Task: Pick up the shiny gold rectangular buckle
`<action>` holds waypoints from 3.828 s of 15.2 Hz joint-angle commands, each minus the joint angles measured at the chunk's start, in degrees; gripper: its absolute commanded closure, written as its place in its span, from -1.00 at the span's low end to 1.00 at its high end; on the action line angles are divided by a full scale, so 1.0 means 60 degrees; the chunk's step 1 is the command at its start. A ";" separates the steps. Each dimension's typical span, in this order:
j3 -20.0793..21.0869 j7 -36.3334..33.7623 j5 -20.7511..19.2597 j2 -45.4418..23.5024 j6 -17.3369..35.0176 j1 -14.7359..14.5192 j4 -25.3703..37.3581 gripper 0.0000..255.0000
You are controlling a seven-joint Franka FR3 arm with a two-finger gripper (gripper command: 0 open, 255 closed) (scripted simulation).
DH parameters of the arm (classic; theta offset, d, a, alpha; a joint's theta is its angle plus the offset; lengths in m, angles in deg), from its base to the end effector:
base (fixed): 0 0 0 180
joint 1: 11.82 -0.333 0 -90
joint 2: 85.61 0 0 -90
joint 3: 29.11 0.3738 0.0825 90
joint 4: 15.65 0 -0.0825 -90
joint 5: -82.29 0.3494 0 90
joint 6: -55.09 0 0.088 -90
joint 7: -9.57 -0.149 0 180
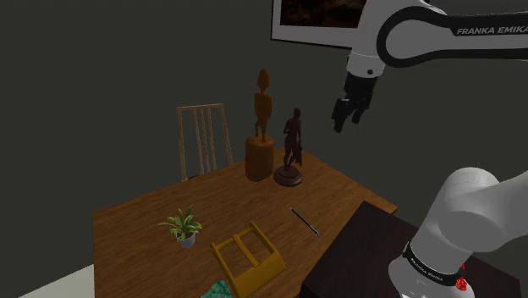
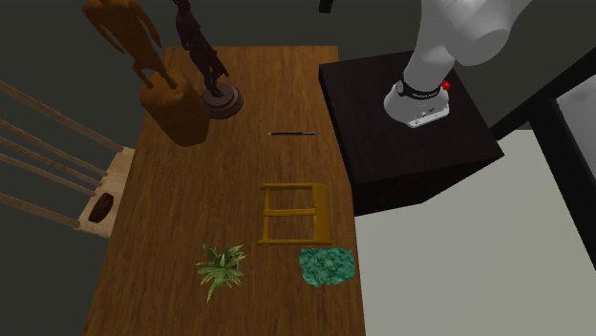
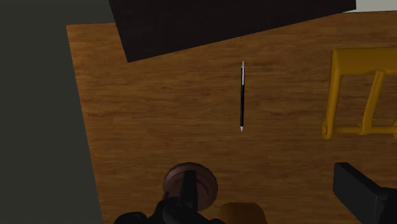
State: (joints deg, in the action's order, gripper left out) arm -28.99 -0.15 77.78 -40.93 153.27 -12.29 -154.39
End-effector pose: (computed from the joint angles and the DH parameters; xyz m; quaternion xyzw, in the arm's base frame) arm 0.2488 -0.0078 0.5725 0.9957 -0.0756 0.0393 0.0365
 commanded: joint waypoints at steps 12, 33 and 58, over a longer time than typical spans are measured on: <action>0.1125 -0.1500 0.0919 -0.1734 0.3064 -0.0595 -0.1566 -1.00; 0.2964 -0.5118 0.0141 -0.8935 0.8607 -0.1425 -0.0220 -1.00; 0.2098 -0.6830 -0.1309 -1.2834 1.0272 -0.2816 0.1916 1.00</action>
State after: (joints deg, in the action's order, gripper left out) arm -16.40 -41.13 69.92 -117.86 214.86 -29.17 -142.93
